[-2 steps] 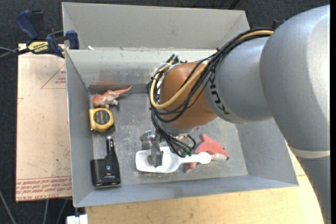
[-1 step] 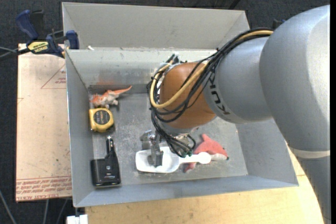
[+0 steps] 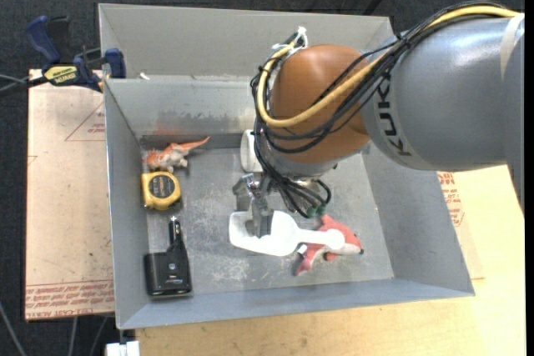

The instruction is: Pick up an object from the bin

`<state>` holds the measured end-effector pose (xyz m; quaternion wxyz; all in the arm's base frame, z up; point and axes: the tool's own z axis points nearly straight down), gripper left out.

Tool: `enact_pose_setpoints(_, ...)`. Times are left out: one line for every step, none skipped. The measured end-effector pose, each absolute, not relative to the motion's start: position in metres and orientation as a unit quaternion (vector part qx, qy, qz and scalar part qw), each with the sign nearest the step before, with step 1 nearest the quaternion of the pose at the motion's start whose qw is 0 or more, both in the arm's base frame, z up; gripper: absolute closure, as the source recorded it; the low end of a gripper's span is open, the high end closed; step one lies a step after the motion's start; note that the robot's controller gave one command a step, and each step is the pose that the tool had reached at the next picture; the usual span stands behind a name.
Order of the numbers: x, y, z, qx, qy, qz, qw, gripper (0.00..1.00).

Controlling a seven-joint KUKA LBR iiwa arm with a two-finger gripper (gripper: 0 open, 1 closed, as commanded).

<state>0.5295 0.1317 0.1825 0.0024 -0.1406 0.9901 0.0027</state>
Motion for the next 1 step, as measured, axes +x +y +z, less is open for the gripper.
enact_pose_setpoints(0.5295,0.1315,0.1824,-0.140,0.990,0.003,0.002,1.00)
